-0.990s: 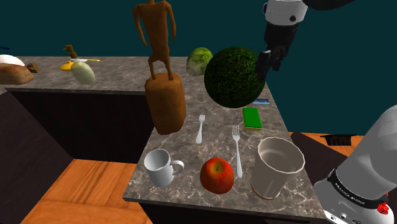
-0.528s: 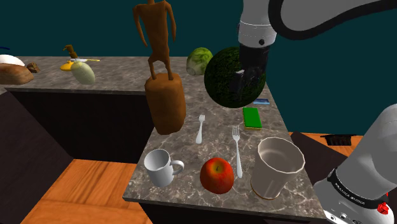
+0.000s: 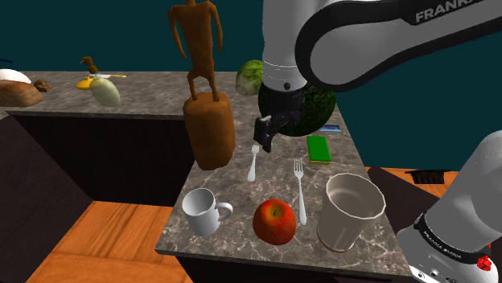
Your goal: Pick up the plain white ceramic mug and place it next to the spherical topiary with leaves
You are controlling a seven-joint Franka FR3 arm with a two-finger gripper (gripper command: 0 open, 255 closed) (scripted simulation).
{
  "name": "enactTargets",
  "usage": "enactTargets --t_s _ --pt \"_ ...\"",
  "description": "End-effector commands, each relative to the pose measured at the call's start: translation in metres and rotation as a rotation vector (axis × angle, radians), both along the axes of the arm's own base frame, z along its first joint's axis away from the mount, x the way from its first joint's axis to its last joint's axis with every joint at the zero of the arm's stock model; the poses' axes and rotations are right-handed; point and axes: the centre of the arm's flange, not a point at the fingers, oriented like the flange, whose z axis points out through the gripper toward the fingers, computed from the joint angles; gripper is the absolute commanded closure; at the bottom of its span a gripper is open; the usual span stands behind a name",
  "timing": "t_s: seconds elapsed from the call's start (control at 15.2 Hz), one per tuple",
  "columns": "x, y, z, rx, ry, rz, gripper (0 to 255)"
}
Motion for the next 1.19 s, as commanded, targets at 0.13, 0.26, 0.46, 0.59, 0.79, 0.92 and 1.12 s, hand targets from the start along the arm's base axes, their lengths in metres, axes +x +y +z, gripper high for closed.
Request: enactTargets --t_s 0.13,0.26,0.46,0.59,0.79,0.92,1.12 --pt "0.009 0.048 -0.022 0.014 -0.005 -0.006 0" --pt "0.015 0.071 -0.032 0.02 -0.007 -0.009 0" --pt "0.024 0.105 -0.047 0.03 -0.01 -0.012 0" --pt "0.03 0.128 -0.057 0.036 -0.012 -0.015 0" --pt "0.04 0.162 -0.071 0.046 -0.015 -0.019 0" --pt "0.046 0.185 -0.081 0.052 -0.017 -0.021 0" --pt "0.047 0.185 -0.096 0.052 -0.017 -0.021 0"
